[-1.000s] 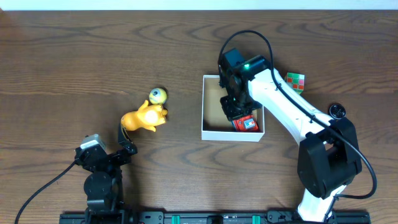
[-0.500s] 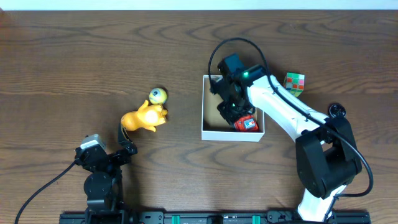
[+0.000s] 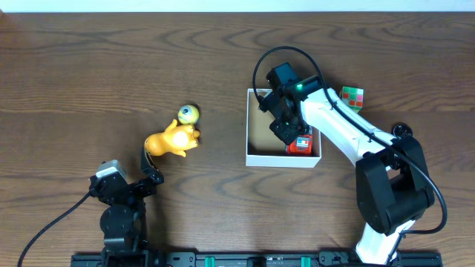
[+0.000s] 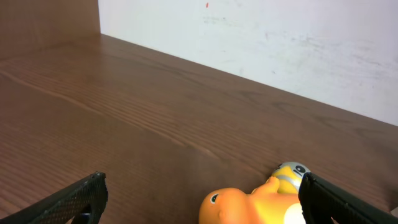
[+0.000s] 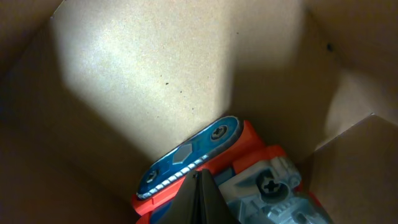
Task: Pack container
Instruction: 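Adjust the toy robot upright in the box and open the right gripper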
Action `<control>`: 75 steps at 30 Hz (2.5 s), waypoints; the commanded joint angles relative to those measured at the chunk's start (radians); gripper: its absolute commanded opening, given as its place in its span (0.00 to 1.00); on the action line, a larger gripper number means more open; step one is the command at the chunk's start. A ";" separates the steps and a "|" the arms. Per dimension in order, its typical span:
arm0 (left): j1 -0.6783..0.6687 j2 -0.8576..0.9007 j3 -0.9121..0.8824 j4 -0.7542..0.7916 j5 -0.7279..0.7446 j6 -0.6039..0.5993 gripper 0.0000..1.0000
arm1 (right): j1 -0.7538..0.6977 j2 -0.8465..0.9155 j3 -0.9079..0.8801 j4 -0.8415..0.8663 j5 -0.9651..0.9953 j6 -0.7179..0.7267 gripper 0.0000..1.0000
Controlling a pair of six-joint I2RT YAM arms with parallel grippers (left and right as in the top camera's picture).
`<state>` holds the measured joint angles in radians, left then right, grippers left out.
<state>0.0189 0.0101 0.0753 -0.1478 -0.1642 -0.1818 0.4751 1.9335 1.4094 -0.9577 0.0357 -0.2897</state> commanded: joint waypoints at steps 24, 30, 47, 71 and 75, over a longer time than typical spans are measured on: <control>0.003 -0.006 -0.029 -0.006 -0.008 0.017 0.98 | -0.024 0.002 0.069 -0.077 -0.039 0.409 0.01; 0.003 -0.006 -0.029 -0.006 -0.008 0.017 0.98 | -0.052 0.002 0.069 -0.159 -0.040 0.502 0.01; 0.003 -0.006 -0.029 -0.006 -0.008 0.017 0.98 | -0.058 0.002 0.156 -0.193 -0.085 0.502 0.01; 0.003 -0.006 -0.029 -0.006 -0.008 0.017 0.98 | -0.079 0.002 0.198 -0.306 0.055 0.619 0.01; 0.003 -0.006 -0.029 -0.007 -0.008 0.017 0.98 | -0.076 0.002 0.198 -0.332 0.042 0.619 0.01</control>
<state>0.0189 0.0101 0.0753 -0.1478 -0.1642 -0.1818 0.4000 1.9335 1.5974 -1.2804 0.0990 0.3077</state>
